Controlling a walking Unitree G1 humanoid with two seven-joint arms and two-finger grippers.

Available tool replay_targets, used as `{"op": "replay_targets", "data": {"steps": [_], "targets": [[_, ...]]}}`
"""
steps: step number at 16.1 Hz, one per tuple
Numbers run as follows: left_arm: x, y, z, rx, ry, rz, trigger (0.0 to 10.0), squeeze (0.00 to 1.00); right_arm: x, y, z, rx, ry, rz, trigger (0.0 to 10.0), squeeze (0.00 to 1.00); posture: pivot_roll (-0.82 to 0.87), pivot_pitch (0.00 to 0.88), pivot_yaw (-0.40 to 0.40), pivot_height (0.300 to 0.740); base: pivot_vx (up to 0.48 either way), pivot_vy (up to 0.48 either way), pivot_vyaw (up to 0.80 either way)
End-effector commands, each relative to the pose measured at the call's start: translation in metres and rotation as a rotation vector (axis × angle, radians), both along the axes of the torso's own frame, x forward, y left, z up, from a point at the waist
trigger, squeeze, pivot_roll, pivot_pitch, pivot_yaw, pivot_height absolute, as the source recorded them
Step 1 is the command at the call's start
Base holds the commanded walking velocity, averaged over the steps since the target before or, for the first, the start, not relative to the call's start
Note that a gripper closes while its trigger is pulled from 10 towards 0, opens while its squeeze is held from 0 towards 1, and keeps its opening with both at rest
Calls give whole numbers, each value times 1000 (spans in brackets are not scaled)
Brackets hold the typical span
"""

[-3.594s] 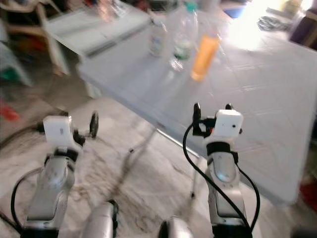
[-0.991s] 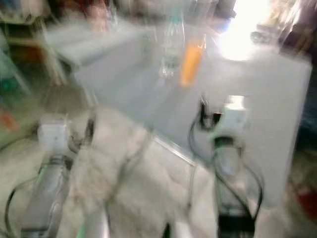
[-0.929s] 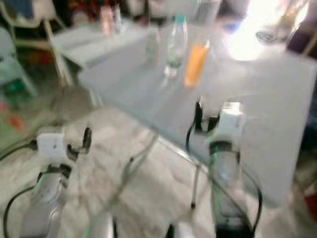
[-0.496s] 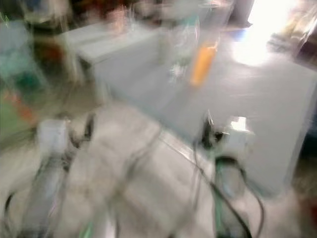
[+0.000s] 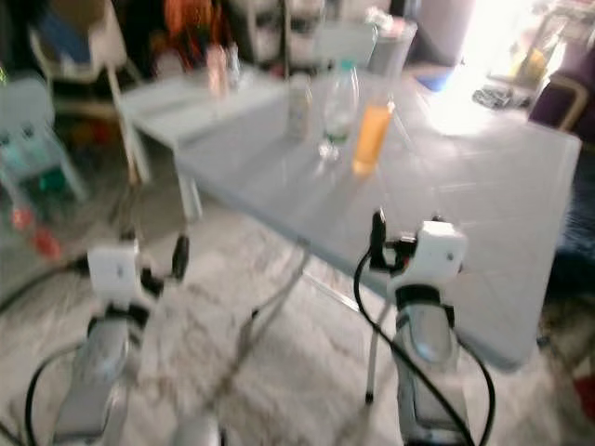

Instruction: Restocking fridge

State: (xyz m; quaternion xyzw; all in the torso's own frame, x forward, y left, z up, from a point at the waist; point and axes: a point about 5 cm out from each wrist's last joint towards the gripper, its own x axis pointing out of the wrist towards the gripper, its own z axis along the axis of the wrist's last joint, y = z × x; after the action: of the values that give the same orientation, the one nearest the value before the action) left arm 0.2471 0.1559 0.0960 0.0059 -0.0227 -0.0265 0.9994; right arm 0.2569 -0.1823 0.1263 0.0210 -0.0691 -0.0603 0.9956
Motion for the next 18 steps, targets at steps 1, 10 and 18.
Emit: {"op": "replay_targets", "data": {"steps": [1,10,18], "targets": [[6,0,8,4,-29,-9,10000,0,4,2,3,3,-8,7,10000,0,119,54,-24,740,480,0,0],[12,-7,11,-9,-32,-48,10000,0,8,4,3,8,-14,3,10000,0,102,88,-23,740,478,0,0],[10,-11,13,-20,-51,-44,10000,0,13,13,5,0,-26,46,10000,0,108,91,-40,740,101,0,0]]}}
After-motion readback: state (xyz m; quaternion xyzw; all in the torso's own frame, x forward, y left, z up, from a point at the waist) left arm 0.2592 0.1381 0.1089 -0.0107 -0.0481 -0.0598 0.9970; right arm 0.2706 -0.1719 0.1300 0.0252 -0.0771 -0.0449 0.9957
